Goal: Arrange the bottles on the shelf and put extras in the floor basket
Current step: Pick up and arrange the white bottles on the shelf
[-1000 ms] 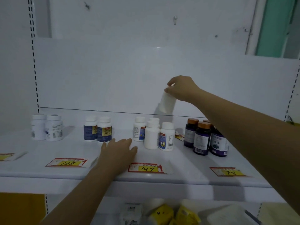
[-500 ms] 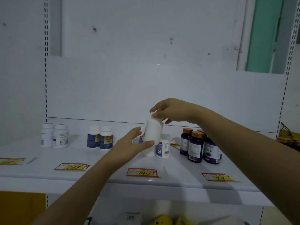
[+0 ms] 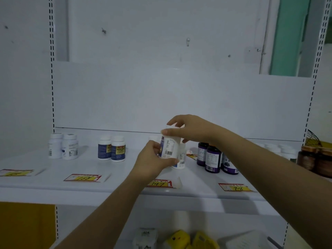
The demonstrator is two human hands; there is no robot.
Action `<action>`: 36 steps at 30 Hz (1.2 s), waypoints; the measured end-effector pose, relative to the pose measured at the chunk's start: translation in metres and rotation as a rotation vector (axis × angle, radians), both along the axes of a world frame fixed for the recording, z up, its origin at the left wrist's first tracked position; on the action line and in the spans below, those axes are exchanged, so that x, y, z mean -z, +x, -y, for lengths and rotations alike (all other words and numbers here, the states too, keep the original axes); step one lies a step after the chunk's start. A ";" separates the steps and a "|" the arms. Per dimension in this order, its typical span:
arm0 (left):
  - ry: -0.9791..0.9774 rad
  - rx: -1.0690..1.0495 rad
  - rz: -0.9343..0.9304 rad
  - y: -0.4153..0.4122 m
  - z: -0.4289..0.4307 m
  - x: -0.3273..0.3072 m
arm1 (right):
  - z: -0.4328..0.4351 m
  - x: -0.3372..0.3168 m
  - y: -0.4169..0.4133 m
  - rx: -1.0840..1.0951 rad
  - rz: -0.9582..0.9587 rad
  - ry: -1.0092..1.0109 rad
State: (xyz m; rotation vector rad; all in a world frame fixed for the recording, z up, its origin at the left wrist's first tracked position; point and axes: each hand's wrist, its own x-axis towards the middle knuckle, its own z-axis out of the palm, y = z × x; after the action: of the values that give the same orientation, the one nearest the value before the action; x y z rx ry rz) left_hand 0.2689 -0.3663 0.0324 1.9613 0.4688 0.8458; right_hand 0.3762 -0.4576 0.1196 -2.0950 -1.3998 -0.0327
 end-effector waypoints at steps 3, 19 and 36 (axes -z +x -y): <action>0.017 -0.059 0.034 0.006 0.007 0.003 | -0.002 0.006 0.003 0.046 -0.043 0.047; -0.199 0.095 0.060 0.012 0.003 0.007 | 0.007 0.011 0.019 -0.093 -0.274 0.147; -0.174 0.182 0.038 0.010 0.000 0.006 | 0.004 0.015 0.019 -0.232 -0.399 0.159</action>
State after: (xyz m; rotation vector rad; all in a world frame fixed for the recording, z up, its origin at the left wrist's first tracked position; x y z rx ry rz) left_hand 0.2787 -0.3661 0.0263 1.7945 0.3248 0.7019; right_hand 0.3950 -0.4619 0.1051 -1.6840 -1.3333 0.3391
